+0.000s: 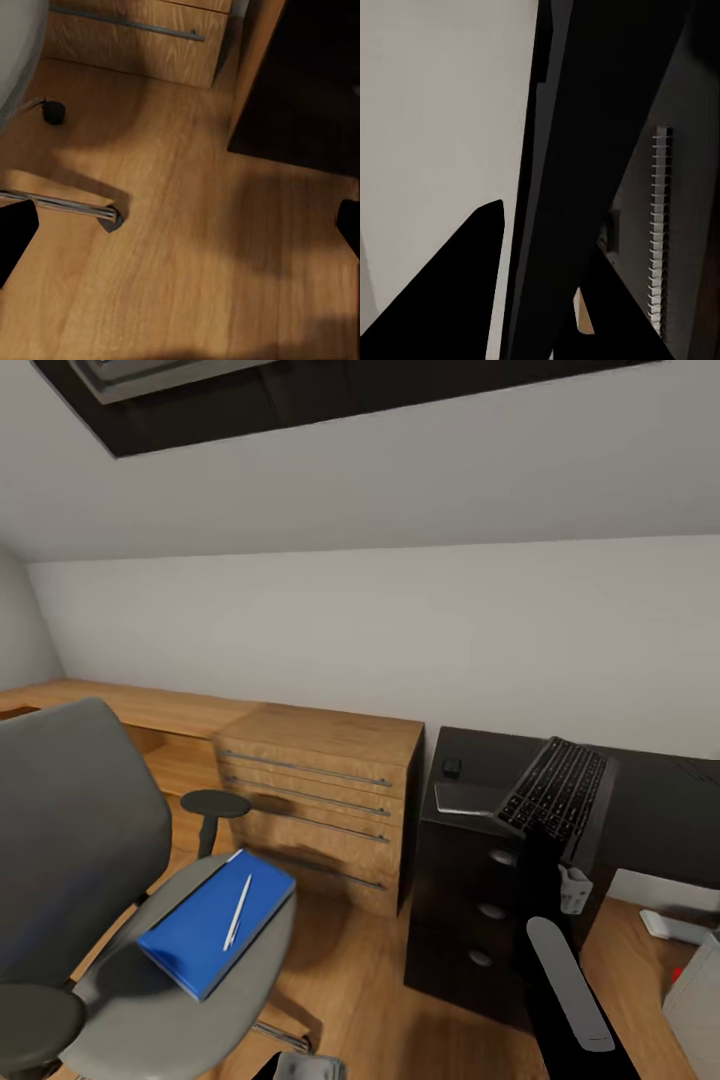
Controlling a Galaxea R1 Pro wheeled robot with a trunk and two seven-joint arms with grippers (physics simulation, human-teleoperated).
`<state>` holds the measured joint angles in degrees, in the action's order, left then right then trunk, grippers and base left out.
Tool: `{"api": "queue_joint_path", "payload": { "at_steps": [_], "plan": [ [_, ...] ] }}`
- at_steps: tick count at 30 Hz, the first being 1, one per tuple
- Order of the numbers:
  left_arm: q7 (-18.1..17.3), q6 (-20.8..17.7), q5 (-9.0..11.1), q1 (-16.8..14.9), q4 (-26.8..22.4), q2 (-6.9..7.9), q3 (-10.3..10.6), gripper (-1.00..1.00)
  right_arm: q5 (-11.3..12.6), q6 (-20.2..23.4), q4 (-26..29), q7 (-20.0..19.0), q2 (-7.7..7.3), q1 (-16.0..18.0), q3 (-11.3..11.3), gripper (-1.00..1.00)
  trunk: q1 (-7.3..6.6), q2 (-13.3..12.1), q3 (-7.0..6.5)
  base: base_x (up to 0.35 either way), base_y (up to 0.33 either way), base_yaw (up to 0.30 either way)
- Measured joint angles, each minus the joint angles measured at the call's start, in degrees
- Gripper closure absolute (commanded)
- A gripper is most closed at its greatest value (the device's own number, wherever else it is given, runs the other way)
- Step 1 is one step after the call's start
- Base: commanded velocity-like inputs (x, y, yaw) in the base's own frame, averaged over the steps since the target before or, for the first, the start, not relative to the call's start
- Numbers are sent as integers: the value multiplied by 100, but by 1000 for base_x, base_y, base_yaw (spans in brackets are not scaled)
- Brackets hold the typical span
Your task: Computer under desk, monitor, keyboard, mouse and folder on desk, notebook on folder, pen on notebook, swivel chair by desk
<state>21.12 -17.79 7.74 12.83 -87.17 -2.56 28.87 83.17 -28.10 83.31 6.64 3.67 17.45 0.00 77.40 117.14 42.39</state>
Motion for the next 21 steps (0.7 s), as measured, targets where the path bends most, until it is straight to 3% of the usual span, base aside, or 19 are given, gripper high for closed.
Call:
{"api": "queue_joint_path", "payload": {
  "at_steps": [21],
  "plan": [
    [0,0,-8,0,0,0,-1,-100,1,132,-283,4,-43,0,-9,100,0,0,0,0,0,-261]
  ]
}}
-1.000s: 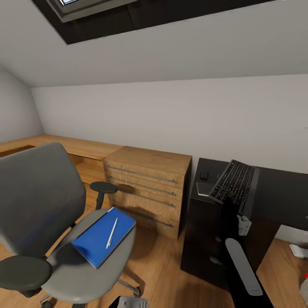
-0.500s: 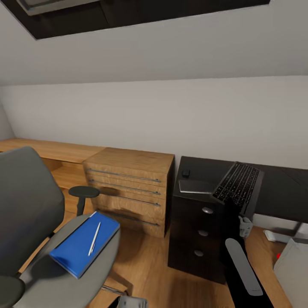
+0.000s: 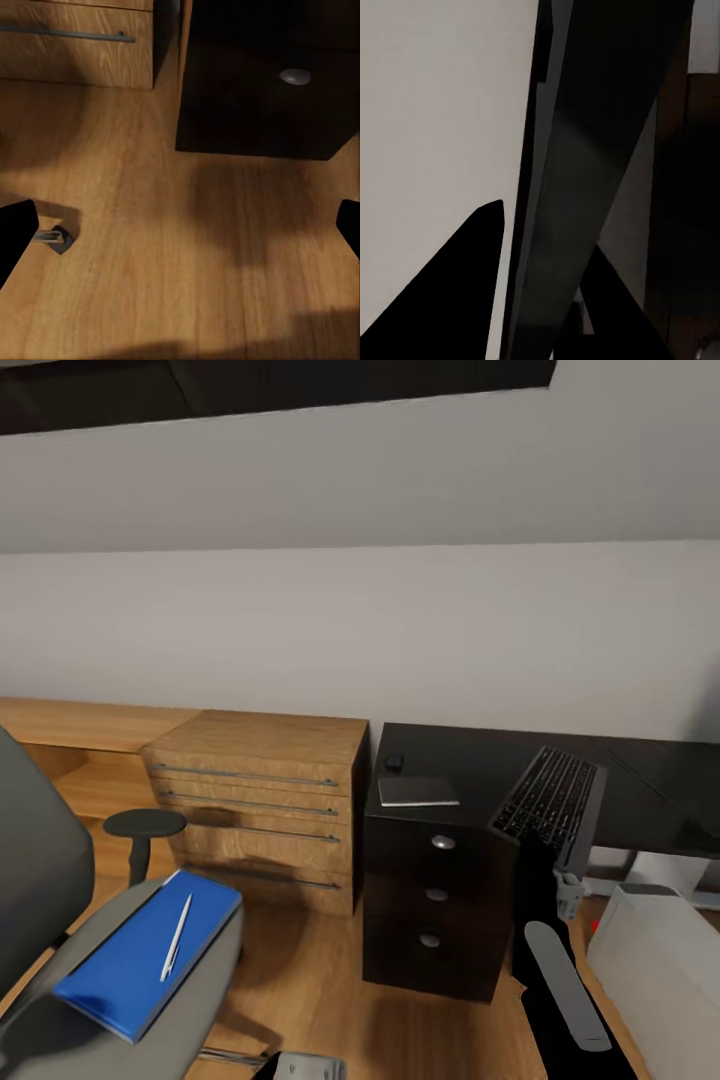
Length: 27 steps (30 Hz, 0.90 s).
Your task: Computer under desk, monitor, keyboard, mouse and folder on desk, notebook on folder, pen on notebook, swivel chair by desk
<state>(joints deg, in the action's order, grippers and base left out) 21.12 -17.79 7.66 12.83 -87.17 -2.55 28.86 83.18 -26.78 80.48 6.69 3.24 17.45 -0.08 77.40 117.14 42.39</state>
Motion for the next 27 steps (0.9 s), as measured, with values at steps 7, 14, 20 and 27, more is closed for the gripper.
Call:
{"api": "queue_joint_path", "payload": {
  "at_steps": [7,14,20,27],
  "plan": [
    [0,0,0,1,2,0,-1,-100,-9,260,24,-10,-134,1,-19,100,0,0,0,0,0,-83],
    [0,0,0,1,6,0,-1,-100,-14,1407,20,-16,-297,1,-13,100,0,0,0,0,0,-5],
    [0,1,0,1,8,0,-1,-100,113,2528,-14,-51,-574,1,105,100,0,0,0,0,0,0],
    [0,1,0,1,9,0,-2,-100,516,3303,-139,-54,-639,1,638,100,0,0,0,0,0,0]
  ]
}}
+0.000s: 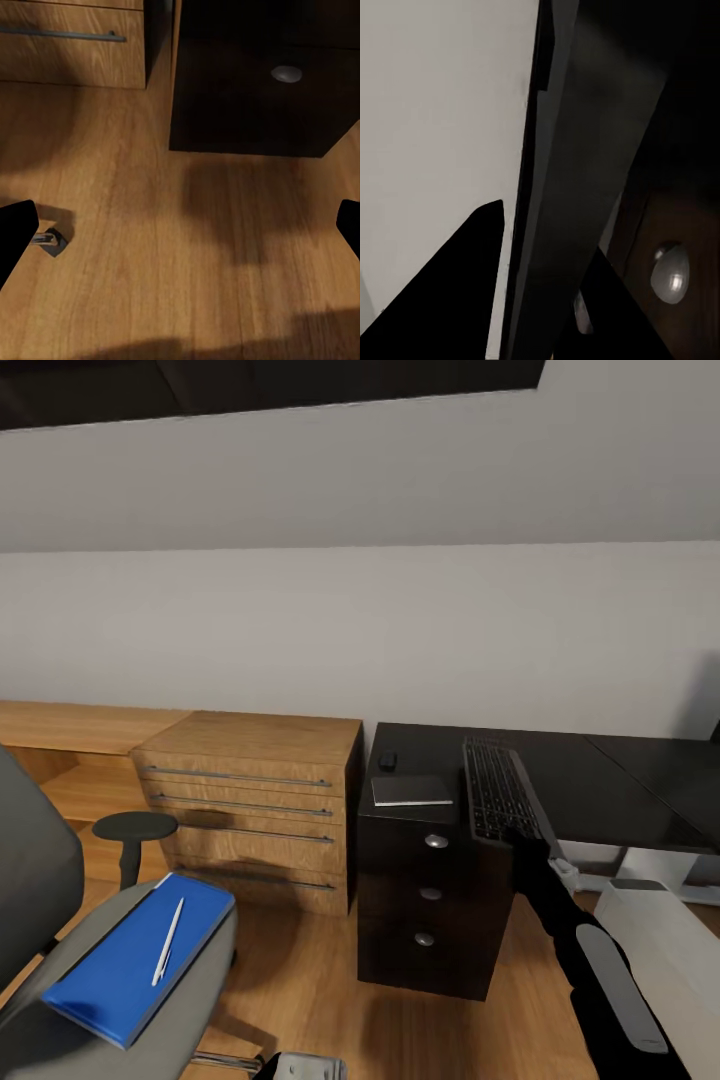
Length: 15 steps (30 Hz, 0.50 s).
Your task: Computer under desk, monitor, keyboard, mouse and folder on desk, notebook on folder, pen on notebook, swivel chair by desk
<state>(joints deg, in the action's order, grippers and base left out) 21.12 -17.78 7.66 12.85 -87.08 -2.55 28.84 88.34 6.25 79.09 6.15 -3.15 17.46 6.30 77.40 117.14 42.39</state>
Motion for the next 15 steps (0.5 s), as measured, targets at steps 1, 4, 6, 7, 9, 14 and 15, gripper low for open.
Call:
{"api": "queue_joint_path", "payload": {
  "at_steps": [1,4,6,7,9,14,15],
  "plan": [
    [0,0,0,0,4,-2,0,-100,11,74,-18,1,-1,1,123,100,0,0,0,0,0,0],
    [0,0,0,0,12,-1,0,-100,41,161,-41,7,-2,1,362,100,0,0,0,0,0,0],
    [0,0,0,0,14,0,0,-100,50,185,-47,9,-3,1,442,100,0,0,0,0,-32,0],
    [0,0,0,0,17,0,1,-100,59,192,-48,11,-2,1,460,100,0,0,0,0,-124,0],
    [0,1,0,-1,19,0,1,-100,64,197,-49,15,-2,1,473,100,0,0,0,0,-186,0],
    [0,1,0,-1,23,0,-6,-100,66,202,-50,23,8,1,470,100,0,0,0,0,-159,0],
    [0,0,0,-1,23,0,-10,-100,67,202,-51,25,12,0,465,100,0,0,0,0,-41,0]
  ]
}}
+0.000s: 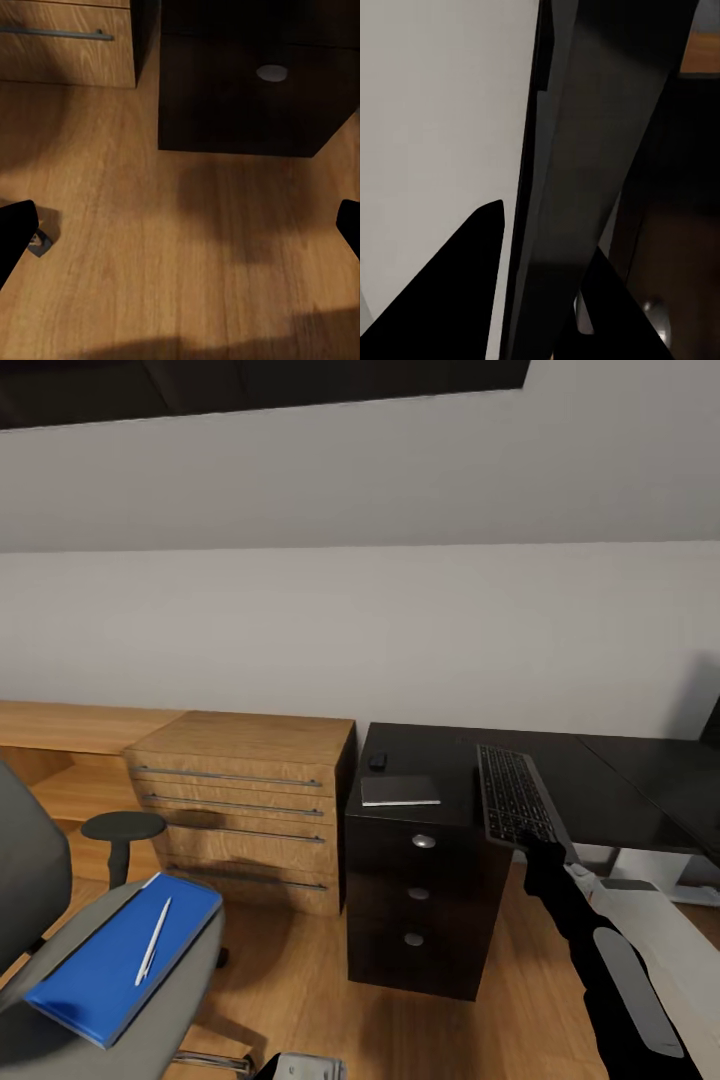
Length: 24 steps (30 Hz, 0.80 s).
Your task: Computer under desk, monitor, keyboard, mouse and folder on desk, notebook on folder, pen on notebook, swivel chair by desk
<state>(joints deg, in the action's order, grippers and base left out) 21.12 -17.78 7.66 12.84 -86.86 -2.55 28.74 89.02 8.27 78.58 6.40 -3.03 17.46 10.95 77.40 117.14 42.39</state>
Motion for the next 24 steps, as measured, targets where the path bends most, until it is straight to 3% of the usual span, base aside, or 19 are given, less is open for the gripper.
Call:
{"api": "queue_joint_path", "payload": {
  "at_steps": [8,14,24],
  "plan": [
    [0,0,5,0,-6,0,-14,-100,-12,-9,0,10,12,0,-13,100,0,0,0,25,-13,0],
    [0,1,2,0,-6,8,-10,-100,-26,-24,3,8,21,0,-148,100,-1,0,0,162,-1,0],
    [0,0,0,0,-6,6,-13,-100,-42,-43,38,31,21,-1,-249,100,0,0,0,12,0,0]
  ]
}}
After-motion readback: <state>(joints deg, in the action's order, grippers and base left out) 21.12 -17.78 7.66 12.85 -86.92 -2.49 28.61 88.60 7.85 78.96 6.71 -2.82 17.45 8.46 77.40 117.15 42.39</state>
